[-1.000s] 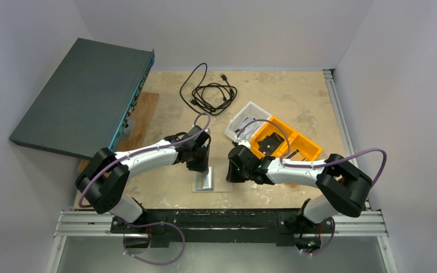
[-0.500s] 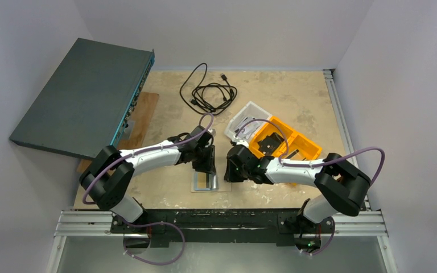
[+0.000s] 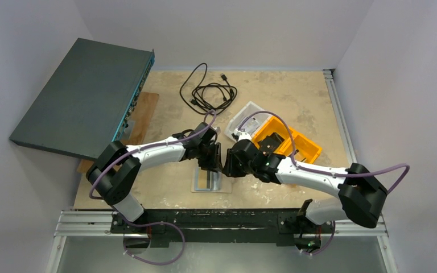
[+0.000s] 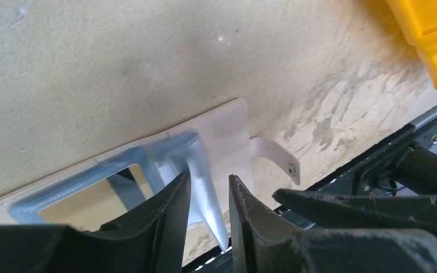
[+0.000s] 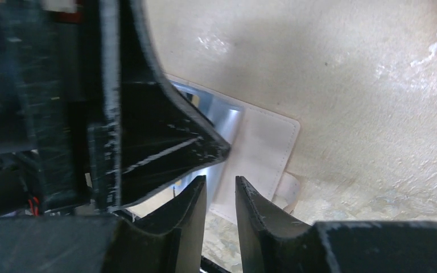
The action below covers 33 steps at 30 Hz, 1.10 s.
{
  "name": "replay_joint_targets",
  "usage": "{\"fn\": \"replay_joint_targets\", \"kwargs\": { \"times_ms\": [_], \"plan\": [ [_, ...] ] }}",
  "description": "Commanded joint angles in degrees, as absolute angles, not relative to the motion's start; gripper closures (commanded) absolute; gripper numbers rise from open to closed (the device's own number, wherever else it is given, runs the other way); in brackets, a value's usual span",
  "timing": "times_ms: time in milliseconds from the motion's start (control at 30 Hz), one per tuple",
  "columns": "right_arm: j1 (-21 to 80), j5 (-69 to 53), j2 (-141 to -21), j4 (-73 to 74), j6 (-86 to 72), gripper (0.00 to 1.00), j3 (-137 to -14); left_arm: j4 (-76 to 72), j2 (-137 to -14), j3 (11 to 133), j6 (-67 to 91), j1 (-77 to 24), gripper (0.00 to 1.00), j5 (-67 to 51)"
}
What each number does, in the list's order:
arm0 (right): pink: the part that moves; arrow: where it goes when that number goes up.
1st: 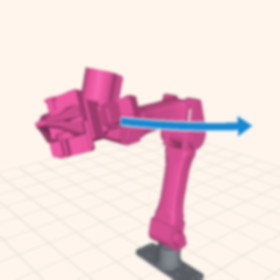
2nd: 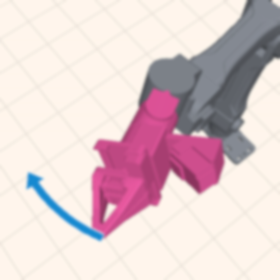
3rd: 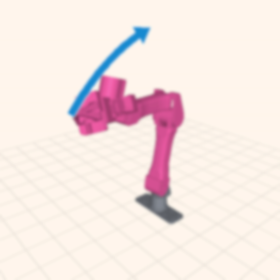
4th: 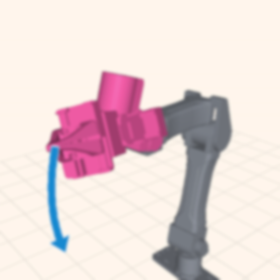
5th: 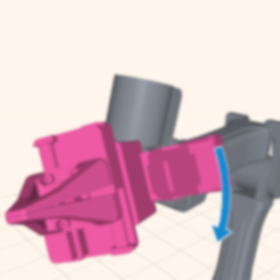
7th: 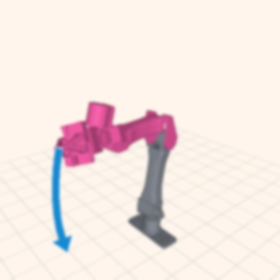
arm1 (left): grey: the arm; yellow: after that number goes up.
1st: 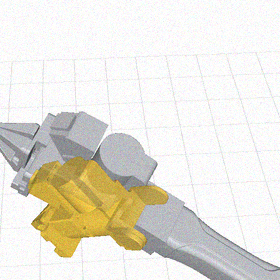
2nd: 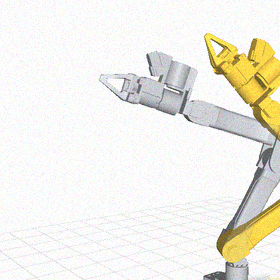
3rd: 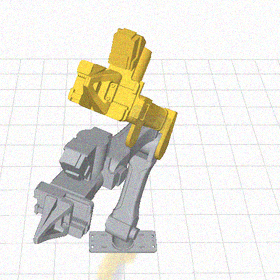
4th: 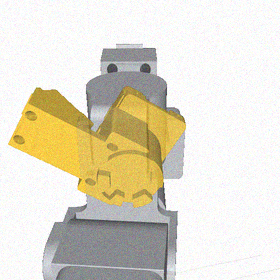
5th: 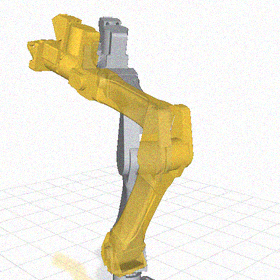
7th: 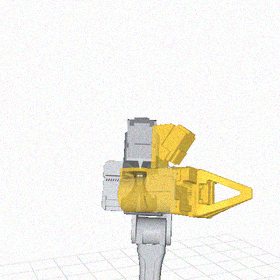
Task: Take the credit cards out of the card holder
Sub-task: Remove the credit card from the card holder.
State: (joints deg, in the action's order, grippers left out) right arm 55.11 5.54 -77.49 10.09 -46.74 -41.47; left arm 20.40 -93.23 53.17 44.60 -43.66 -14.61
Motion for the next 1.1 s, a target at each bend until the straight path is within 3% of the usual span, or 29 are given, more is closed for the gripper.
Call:
{"fn": "replay_joint_targets", "kwargs": {
  "times_ms": [0,267,667,867,1067],
  "plan": [
    [55.5,6.4,-74.4,10.5,-44.0,0.73,-43.3,18.1,-94.5,56.3,46.8,-44.1,0.69,-18.3],
    [57.5,3.4,-73.0,5.9,-42.4,0.74,-41.4,17.7,-97.6,57.7,47.4,-44.1,0.69,-21.3],
    [61.0,3.0,-79.0,-1.5,-45.7,0.9,-37.3,18.0,-97.6,59.1,46.5,-44.0,0.67,-22.7],
    [60.6,4.1,-81.9,-3.6,-51.2,0.93,-33.5,20.2,-94.7,60.1,45.4,-44.1,0.61,-21.7],
    [59.8,4.4,-81.6,-4.5,-53.5,0.92,-31.7,26.7,-87.6,58.6,42.5,-42.7,0.49,-15.3]
  ]
}}
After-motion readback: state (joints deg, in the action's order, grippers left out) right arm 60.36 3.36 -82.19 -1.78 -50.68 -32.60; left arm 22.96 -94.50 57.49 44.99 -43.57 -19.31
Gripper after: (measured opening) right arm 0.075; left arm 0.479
